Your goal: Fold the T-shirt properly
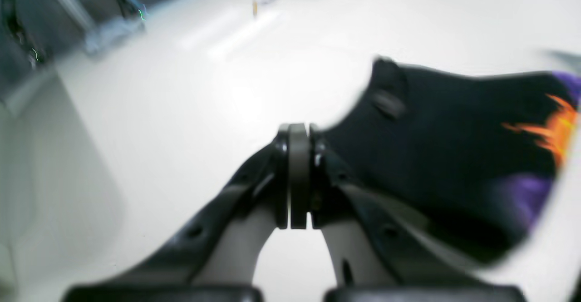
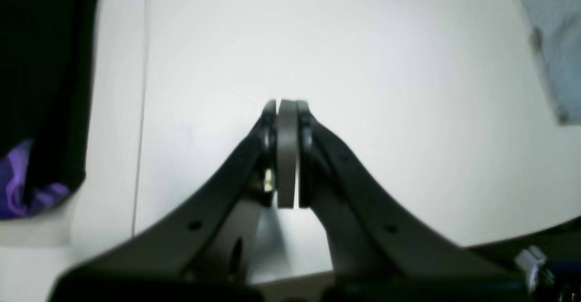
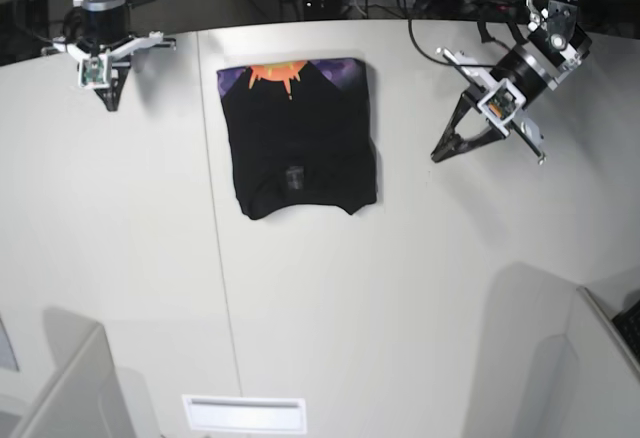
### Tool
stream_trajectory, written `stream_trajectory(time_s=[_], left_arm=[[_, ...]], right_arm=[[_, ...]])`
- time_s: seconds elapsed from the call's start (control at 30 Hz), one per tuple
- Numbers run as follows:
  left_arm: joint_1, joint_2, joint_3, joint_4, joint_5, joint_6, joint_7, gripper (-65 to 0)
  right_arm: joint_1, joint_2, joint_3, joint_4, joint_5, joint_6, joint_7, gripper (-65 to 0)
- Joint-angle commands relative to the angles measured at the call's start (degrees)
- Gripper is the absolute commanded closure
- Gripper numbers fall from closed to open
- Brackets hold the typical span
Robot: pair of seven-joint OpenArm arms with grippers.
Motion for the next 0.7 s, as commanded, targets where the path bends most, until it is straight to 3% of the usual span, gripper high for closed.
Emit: stream_trajectory(time_s=[0.0,0.1,0.33,0.53,0.67], left_arm=[[1.72,-0.55,-0.92,-0.12,-0.96,0.31,-3.44,0.0],[6.91,-0.72,-0.92,-3.63,-0.96,0.31,-7.92,0.0],[16.05,-0.46,-0.30,-15.94,-0.87,0.49,-17.06,0.0],[18.42,-0.37,0.22,-28.25,-0.87,0.49,-22.43,0.0],[18.42,-0.28,3.65,-37.57,-1.31,0.49,-25.41,0.0]], right_arm=[[-1.66,-0.11,0.83,0.78,-1.39,-0.13,3.45,0.0],[-4.91,-0.55,1.36,0.60,-2.70,-0.13,7.58,0.0],[-12.03,-0.55,1.19,-1.95,-2.70,-0.13,7.85,0.0],[-18.19,-0.63,1.10,-6.08,-2.53,-0.13,7.85,0.0],[-19.06,-2.04,-4.35,-11.97,-2.53,-0.13,5.65,0.0]])
